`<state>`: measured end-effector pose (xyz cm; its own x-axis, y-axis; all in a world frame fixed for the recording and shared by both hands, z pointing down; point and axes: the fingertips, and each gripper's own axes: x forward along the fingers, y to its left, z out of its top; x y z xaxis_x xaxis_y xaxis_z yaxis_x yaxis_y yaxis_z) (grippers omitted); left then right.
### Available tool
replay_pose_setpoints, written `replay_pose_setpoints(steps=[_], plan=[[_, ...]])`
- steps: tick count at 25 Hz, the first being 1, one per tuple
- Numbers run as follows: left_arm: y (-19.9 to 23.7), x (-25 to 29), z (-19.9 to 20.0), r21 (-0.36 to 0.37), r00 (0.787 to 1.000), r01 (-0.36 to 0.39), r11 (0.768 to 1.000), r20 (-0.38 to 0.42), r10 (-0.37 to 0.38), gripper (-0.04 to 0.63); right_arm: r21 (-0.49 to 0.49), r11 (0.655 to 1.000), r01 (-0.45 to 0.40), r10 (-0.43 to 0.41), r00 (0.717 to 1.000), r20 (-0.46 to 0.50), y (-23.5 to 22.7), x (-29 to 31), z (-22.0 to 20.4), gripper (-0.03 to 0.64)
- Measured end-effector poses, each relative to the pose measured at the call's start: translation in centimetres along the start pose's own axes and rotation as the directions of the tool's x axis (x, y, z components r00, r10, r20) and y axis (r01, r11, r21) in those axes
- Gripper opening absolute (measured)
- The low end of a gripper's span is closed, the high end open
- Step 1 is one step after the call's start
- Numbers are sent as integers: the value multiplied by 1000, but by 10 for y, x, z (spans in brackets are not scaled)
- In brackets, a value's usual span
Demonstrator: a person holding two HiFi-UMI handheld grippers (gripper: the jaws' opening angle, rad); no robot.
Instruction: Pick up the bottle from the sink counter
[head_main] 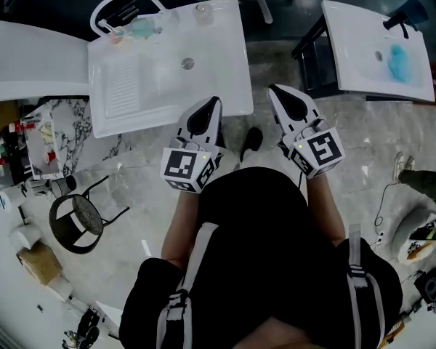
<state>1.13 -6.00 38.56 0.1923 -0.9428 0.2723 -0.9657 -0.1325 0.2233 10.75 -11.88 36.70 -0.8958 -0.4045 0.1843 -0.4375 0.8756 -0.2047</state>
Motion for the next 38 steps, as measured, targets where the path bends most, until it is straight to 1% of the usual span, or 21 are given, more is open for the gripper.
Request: replay_pose_setpoints(steps=[4, 9, 16, 21, 25, 29, 32, 38], plan=[[2, -7, -5, -2, 1000, -23, 1000, -13, 23, 18, 13, 1000, -17, 17, 1000, -13, 3, 3, -10, 3], [9, -10, -6, -8, 999, -46, 999, -10, 46, 18, 18, 1000, -25, 25, 1000, -16, 11, 4, -11, 3], [23, 5, 8, 22, 1000, -30, 999, 4, 30, 18, -1, 1000, 2, -2, 1000, -17, 5, 9, -2, 3], [44, 17, 18, 25, 1000, -23, 999, 22, 22, 20, -23, 999, 33, -34, 999, -12, 1, 22, 10, 3], [64, 30, 24, 22, 1000, -3, 1000, 12, 3, 20, -31, 998, 59, -59, 998, -18, 0, 39, 19, 3], [86, 49, 32, 40, 1000, 31, 999, 5, -31, 20, -48, 996, 79, -80, 997, -22, -3, 62, 26, 3], [101, 63, 34, 51, 998, 58, 997, -5, -57, 20, -58, 994, 88, -91, 995, -46, -4, 78, 24, 3], [134, 88, 38, 66, 996, 89, 994, -18, -88, 21, -46, 991, 124, -127, 990, -53, -11, 111, 30, 3]])
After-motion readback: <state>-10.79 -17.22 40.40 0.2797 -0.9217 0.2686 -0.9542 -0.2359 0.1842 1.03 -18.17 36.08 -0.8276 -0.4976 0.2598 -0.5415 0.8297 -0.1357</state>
